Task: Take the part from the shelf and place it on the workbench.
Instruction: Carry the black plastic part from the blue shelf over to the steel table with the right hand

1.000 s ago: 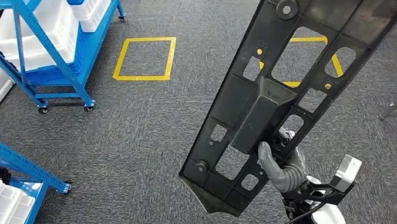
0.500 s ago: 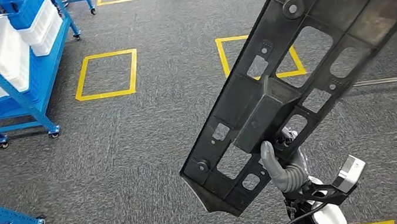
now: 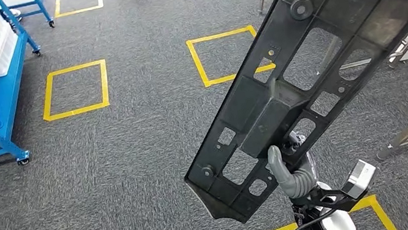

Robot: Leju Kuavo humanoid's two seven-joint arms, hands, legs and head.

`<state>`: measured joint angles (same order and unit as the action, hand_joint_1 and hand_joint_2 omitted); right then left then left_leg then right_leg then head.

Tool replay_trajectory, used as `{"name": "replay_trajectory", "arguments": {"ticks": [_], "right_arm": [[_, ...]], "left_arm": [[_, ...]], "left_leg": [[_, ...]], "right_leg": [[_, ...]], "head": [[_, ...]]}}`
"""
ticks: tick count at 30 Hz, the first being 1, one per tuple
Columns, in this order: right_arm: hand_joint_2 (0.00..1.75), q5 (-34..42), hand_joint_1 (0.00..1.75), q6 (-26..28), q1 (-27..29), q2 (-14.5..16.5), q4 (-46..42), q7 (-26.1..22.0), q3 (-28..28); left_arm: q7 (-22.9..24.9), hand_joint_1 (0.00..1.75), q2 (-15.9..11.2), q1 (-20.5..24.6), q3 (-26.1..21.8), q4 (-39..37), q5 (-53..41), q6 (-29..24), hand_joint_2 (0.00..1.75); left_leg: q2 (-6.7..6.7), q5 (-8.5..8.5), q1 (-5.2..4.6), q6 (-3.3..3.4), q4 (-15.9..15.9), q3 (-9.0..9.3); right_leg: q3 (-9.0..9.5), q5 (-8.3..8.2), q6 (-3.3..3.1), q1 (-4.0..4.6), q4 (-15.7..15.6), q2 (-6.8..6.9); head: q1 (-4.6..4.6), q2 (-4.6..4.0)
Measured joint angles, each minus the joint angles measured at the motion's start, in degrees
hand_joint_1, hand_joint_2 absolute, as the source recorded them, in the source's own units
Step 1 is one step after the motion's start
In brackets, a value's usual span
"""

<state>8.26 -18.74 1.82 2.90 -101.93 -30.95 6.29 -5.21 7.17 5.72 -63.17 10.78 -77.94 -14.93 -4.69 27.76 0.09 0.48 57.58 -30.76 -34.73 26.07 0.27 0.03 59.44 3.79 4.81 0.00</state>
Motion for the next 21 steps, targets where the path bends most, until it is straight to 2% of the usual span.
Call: {"name": "replay_trajectory", "arguments": {"ticks": [1, 3, 4, 5, 7, 8, 9, 10, 11, 12, 13, 14, 16, 18, 19, 20, 21], "right_arm": [[1.75, 0.05, 1.75, -0.02, -0.2, 0.01, -0.03, 0.06, 0.0], [1.75, 0.14, 1.75, -0.03, -0.41, 0.02, -0.09, 0.23, 0.0], [1.75, 0.17, 1.75, -0.04, -0.48, 0.02, -0.15, 0.29, 0.0], [1.75, 0.2, 1.75, -0.04, -0.64, 0.03, -0.22, 0.35, 0.0], [1.75, 0.23, 1.75, -0.08, -0.98, 0.1, -0.32, 0.39, 0.0], [1.75, 0.25, 1.75, -0.09, -1.05, 0.14, -0.32, 0.41, 0.0], [1.75, 0.25, 1.75, -0.11, -0.99, 0.16, -0.32, 0.45, 0.0], [1.75, 0.25, 1.75, -0.13, -0.91, 0.17, -0.32, 0.49, 0.0], [1.75, 0.25, 1.75, -0.13, -0.85, 0.17, -0.33, 0.53, 0.0], [1.75, 0.28, 1.75, -0.12, -0.83, 0.17, -0.33, 0.56, 0.0], [1.75, 0.32, 1.75, -0.11, -0.82, 0.17, -0.34, 0.58, 0.0], [1.75, 0.37, 1.75, -0.08, -0.83, 0.17, -0.34, 0.6, 0.01], [1.75, 0.46, 1.75, -0.02, -0.74, 0.19, -0.38, 0.68, 0.01], [1.75, 0.55, 1.75, 0.05, -0.45, 0.19, -0.51, 0.78, 0.01], [1.75, 0.59, 1.75, 0.08, -0.24, 0.19, -0.64, 0.8, 0.0], [1.75, 0.65, 1.75, 0.1, -0.14, 0.19, -0.81, 0.81, 0.0], [1.75, 0.71, 1.75, 0.1, -0.11, 0.19, -0.97, 0.82, 0.0]], "left_arm": [[0.04, 0.0, 0.04, 0.02, 0.0, 0.0, 0.02, 0.01, 1.75], [0.12, 0.0, 0.09, 0.15, 0.02, 0.0, 0.04, 0.03, 1.75], [0.15, 0.0, 0.11, 0.23, 0.03, 0.0, 0.05, 0.04, 1.75], [0.15, 0.0, 0.13, 0.3, 0.04, 0.0, 0.07, 0.04, 1.75], [0.14, 0.0, 0.14, 0.29, 0.03, 0.0, 0.14, 0.06, 1.75], [0.09, 0.0, 0.15, 0.32, 0.02, 0.0, 0.2, 0.08, 1.75], [0.04, 0.0, 0.16, 0.4, 0.02, 0.0, 0.23, 0.09, 1.75], [0.01, 0.0, 0.17, 0.48, 0.01, 0.0, 0.25, 0.09, 1.75], [0.02, 0.0, 0.19, 0.58, 0.02, 0.0, 0.21, 0.09, 1.75], [0.05, 0.0, 0.19, 0.56, 0.02, 0.0, 0.17, 0.08, 1.75], [0.1, 0.0, 0.17, 0.43, 0.01, 0.0, 0.15, 0.08, 1.75], [0.14, 0.0, 0.15, 0.26, 0.01, 0.0, 0.13, 0.07, 1.75], [0.24, 0.0, 0.13, -0.01, 0.02, 0.0, 0.06, 0.08, 1.75], [0.37, 0.0, 0.15, -0.03, 0.04, 0.0, -0.05, 0.09, 1.75], [0.4, 0.0, 0.19, 0.01, 0.08, 0.01, -0.1, 0.1, 1.75], [0.42, 0.0, 0.22, 0.06, 0.11, 0.02, -0.13, 0.12, 1.75], [0.42, 0.0, 0.25, 0.07, 0.14, 0.03, -0.14, 0.14, 1.75]], "left_leg": [[-0.48, 0.13, -0.1, -0.3, -0.02, 0.13], [-1.47, 0.42, -0.09, -0.9, -0.11, 0.43], [-1.05, 0.86, 0.0, -1.17, 0.26, 0.46], [-0.03, 1.85, 0.11, -1.39, 1.61, 0.02], [2.85, 5.22, 0.36, -1.67, 7.77, -2.64], [3.61, 6.98, 0.41, -1.73, 11.79, -4.6], [3.91, 7.93, 0.43, -1.79, 14.94, -6.19], [4.03, 7.78, 0.44, -1.8, 16.3, -6.99], [4.15, 6.41, 0.45, -1.75, 15.28, -6.69], [4.52, 4.22, 0.5, -1.65, 12.27, -5.46], [5.56, 2.04, 0.58, -1.52, 8.3, -3.84], [6.9, 0.57, 0.7, -1.4, 4.67, -2.35], [8.85, -0.23, 0.77, -1.13, 1.15, -0.96], [8.28, -0.24, 0.64, -0.61, 0.72, -0.82], [7.69, -0.46, 0.65, -0.23, 0.39, -0.73], [7.01, -0.69, 0.72, 0.15, 0.04, -0.63], [6.29, -0.86, 0.78, 0.46, -0.29, -0.54]], "right_leg": [[0.32, 0.12, -0.36, 0.29, -0.79, 0.37], [0.31, -0.09, -0.94, 0.24, -1.03, -1.01], [0.45, -0.24, -1.24, 0.08, -1.28, -1.63], [0.59, -0.42, -1.58, -0.1, -1.54, -2.24], [0.75, -0.58, -2.06, -0.24, -1.77, -3.44], [0.73, -0.58, -2.18, -0.21, -1.75, -4.07], [0.74, -0.57, -2.21, -0.16, -1.7, -4.79], [0.75, -0.56, -2.21, -0.12, -1.64, -5.55], [0.8, -0.54, -2.18, -0.12, -1.54, -6.36], [0.85, -0.49, -2.1, -0.15, -1.4, -7.19], [0.83, -0.41, -1.97, -0.23, -1.22, -8.0], [0.67, -0.31, -1.73, -0.22, -0.91, -8.76], [0.08, -0.36, -1.03, -0.33, -0.55, -10.03], [-0.37, -0.7, -0.17, -0.49, -0.7, -11.19], [-0.51, -0.61, 0.15, -0.49, -0.6, -10.95], [-0.95, 0.02, 0.4, -0.43, 0.26, -9.9], [-1.94, 1.32, 0.61, -0.33, 2.34, -8.32]], "head": [[0.0, 0.0], [0.0, 0.0], [0.0, 0.0], [0.01, 0.0], [0.01, 0.0], [0.01, 0.0], [0.0, 0.0], [0.0, 0.0], [0.0, 0.0], [0.0, 0.0], [0.0, 0.0], [0.0, 0.0], [0.01, 0.0], [0.01, 0.0], [0.01, 0.0], [0.0, 0.0], [0.0, 0.0]]}}
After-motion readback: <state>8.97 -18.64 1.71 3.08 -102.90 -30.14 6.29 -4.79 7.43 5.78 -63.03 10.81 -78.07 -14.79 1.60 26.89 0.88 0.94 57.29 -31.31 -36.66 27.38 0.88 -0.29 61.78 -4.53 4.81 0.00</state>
